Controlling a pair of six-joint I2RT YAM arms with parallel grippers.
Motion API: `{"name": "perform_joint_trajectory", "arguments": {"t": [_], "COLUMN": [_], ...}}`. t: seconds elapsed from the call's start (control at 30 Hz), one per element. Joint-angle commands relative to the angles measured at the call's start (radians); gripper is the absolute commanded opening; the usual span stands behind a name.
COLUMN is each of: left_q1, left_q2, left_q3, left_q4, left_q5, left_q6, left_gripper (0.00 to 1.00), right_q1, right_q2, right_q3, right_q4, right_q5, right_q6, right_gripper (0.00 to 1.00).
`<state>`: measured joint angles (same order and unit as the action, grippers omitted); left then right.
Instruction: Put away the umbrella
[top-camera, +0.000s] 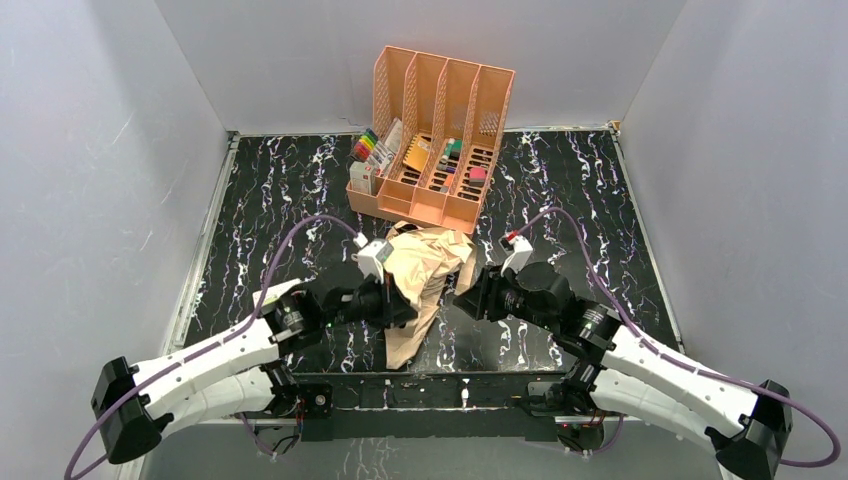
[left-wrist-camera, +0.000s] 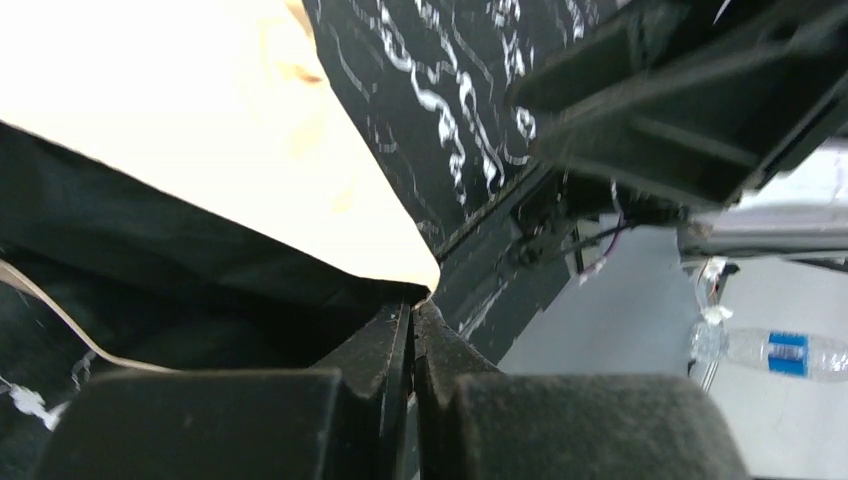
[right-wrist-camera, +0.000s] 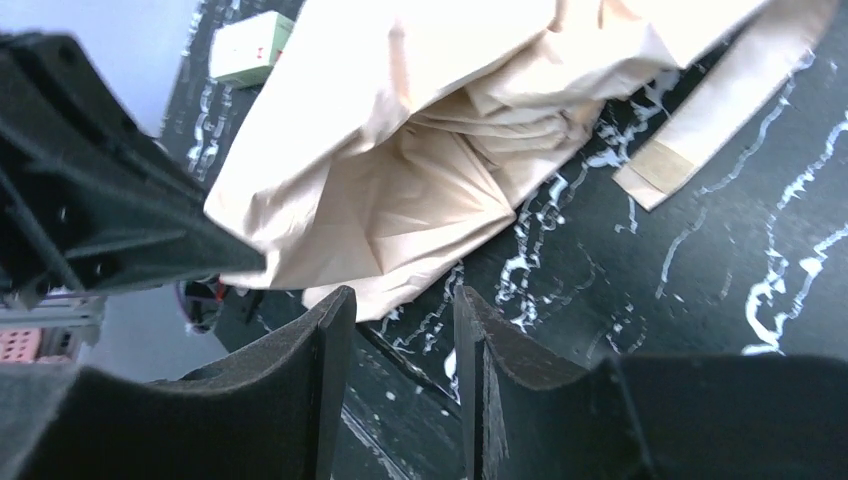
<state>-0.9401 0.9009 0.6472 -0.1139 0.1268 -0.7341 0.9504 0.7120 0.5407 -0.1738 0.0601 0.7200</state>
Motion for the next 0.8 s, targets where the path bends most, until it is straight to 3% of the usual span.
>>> {"name": "perform_joint_trajectory", "arguments": {"t": [0.0,0.2,0.27,0.37,0.5,0.57,0.67,0.77], "left_q1": [-0.102,-0.26,-0.296,-0.336,-0.38,-0.399,-0.417,-0.43], "left_q2": [-0.079,-0.201,-0.198,-0.154,-0.091,-0.069,-0.047,-0.032], "left_q3": [-0.115,-0.296,-0.33,-0.363,-0.397,-0.41,-0.423,-0.424], "left_q4": [0.051,0.106,0.145,0.198,0.277,0.299,0.327,0.347], "left_q5": [-0.061,-0.199,-0.216,-0.233,-0.253,-0.264,-0.267,-0.269], "left_q6": [-0.074,-0.167,-0.179,-0.185,-0.2,-0.21,-0.222,-0.225], "left_gripper": [0.0,0.0,0.04,0.16,0.42,0.49,0.51,0.43], "right_q1": [-0.001,-0.001,-0.002,-0.001,0.0,0.0,0.002,0.011], "right_q2": [0.022,0.123,0.145,0.197,0.274,0.301,0.351,0.41], "right_q3": [0.077,0.118,0.114,0.119,0.127,0.108,0.087,0.077], "right_q4": [-0.071,-0.012,0.031,0.09,0.159,0.232,0.321,0.396], "right_q5": [0.049,-0.026,-0.049,-0.107,-0.179,-0.208,-0.239,-0.26], "right_q6": [-0.013,-0.03,-0.022,-0.014,0.013,0.043,0.083,0.112], "right_gripper": [0.49,0.49,0.49,0.49,0.48,0.47,0.45,0.43]}}
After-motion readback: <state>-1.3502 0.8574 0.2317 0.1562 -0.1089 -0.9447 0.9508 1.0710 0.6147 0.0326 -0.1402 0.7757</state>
